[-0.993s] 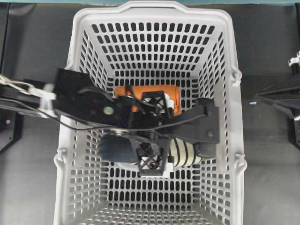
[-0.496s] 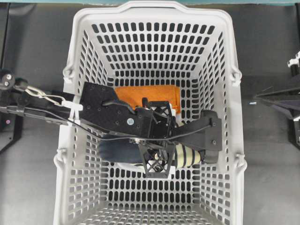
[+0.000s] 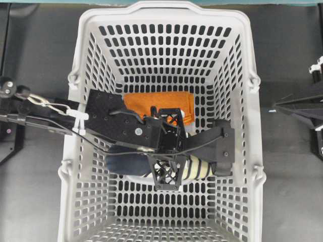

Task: Pick up the slipper from the shopping basket with the left arm.

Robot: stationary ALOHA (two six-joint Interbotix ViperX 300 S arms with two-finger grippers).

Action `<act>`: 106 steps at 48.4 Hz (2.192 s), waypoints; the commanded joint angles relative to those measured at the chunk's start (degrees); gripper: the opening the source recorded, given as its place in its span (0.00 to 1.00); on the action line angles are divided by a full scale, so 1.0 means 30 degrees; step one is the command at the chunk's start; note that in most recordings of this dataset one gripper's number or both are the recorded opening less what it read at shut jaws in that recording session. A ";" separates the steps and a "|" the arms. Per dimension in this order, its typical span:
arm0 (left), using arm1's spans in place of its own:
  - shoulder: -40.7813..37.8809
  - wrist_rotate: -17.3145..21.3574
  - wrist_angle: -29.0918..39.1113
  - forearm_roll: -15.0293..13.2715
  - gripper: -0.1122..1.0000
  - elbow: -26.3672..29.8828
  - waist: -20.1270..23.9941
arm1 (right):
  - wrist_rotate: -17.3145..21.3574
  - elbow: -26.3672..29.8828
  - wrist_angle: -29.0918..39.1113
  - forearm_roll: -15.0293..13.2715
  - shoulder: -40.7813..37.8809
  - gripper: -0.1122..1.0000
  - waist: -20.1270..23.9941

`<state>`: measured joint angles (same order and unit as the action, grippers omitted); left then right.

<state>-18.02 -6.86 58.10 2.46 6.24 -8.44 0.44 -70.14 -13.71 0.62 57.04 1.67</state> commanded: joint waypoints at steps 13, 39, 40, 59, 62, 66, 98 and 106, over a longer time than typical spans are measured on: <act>0.0996 0.0146 0.4600 0.0059 0.13 0.4746 -0.0264 | 0.0029 0.0117 -0.0088 0.0059 -0.0088 0.10 0.0029; -0.0850 0.1289 1.2773 0.0059 0.13 1.3770 -0.0352 | 0.0029 0.0146 0.0146 0.0059 0.0029 0.10 0.0029; -0.0850 0.1289 1.2744 0.0088 0.14 1.3770 -0.0381 | 0.0029 0.0146 0.0176 0.0059 0.0059 0.10 0.0000; 0.0205 0.0732 1.0986 0.0117 0.13 1.1221 -0.0352 | 0.0059 0.0234 0.0908 0.0059 0.0674 0.10 0.0029; 0.0703 0.0205 1.0547 0.0117 0.13 1.0459 -0.0322 | 0.0059 0.0234 0.0967 0.0059 0.0703 0.10 0.0029; 0.1377 -0.0205 0.9727 0.0088 0.13 0.9521 -0.0293 | 0.0029 0.0234 0.1025 0.0059 0.0762 0.10 0.0029; 0.1816 0.0557 0.8555 0.0117 0.13 0.8730 -0.0352 | 0.0029 0.0234 0.0967 0.0234 0.0820 0.10 -0.0059; 0.1816 0.0557 0.8555 0.0117 0.13 0.8730 -0.0352 | 0.0029 0.0264 0.1055 0.0234 0.0850 0.10 -0.0059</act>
<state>-14.77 -5.27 84.02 2.64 31.55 -9.40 0.53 -70.14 -10.28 1.05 59.85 1.58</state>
